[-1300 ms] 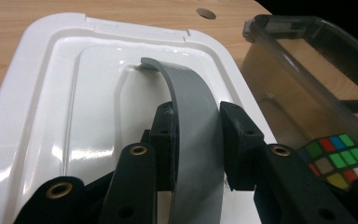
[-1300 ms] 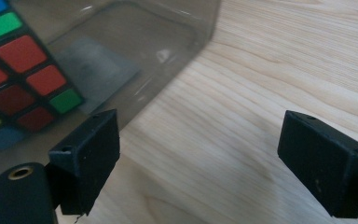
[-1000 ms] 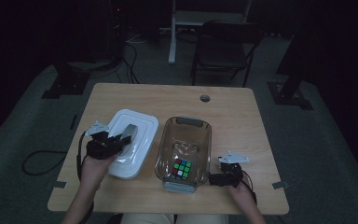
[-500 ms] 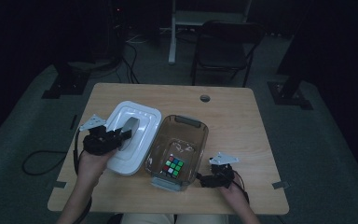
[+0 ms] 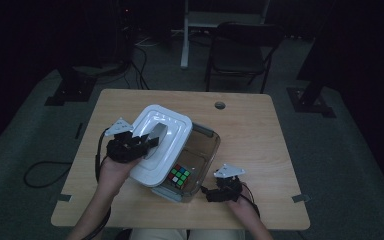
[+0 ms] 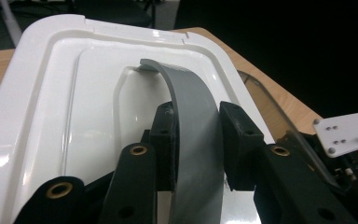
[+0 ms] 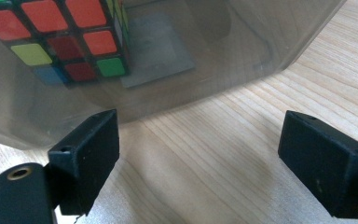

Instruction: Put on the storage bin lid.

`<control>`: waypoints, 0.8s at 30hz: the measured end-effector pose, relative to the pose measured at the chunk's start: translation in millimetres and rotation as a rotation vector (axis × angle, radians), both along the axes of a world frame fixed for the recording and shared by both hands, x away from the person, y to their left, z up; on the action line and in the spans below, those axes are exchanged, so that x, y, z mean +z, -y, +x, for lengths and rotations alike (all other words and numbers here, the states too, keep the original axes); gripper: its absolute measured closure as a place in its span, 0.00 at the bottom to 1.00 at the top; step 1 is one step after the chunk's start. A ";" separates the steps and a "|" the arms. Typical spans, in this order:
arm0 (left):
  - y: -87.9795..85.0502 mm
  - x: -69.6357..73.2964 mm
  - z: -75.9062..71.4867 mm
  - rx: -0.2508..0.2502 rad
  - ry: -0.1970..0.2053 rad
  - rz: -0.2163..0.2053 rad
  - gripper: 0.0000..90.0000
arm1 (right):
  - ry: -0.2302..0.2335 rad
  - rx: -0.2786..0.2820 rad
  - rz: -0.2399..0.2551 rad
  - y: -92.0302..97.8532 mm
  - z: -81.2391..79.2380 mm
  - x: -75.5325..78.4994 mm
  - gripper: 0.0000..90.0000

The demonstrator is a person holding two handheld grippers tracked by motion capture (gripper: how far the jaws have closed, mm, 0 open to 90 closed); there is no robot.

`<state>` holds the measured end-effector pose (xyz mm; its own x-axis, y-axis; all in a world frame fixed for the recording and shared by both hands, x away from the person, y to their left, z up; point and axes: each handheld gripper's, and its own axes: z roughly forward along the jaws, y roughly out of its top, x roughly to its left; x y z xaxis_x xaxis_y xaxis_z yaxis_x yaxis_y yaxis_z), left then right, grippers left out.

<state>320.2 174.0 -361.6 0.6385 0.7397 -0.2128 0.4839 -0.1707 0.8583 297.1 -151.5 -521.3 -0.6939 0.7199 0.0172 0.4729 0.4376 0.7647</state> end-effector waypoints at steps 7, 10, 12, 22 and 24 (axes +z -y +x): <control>12.3 -3.3 4.1 -0.027 -0.015 0.010 0.78 | 0.005 0.003 0.007 -14.9 5.9 2.5 0.14; 13.6 -3.4 6.4 -0.031 -0.019 0.009 0.78 | 0.007 0.031 -0.002 -30.9 8.2 1.8 0.14; 15.1 -3.3 7.5 -0.038 -0.021 0.009 0.78 | 0.005 0.034 -0.005 -34.3 8.4 1.1 0.14; 25.1 -6.9 13.6 -0.091 -0.034 0.012 0.78 | 0.006 0.028 -0.003 -23.2 7.2 2.0 0.13; 28.0 -7.7 14.8 -0.090 -0.040 0.020 0.78 | 0.005 0.002 0.013 -13.4 8.8 3.6 0.13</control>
<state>335.0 145.9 -369.3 0.6939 0.6840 -0.2251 0.4995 -0.2321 0.8346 305.8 -138.1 -517.8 -0.6953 0.7184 0.0226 0.4681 0.4287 0.7727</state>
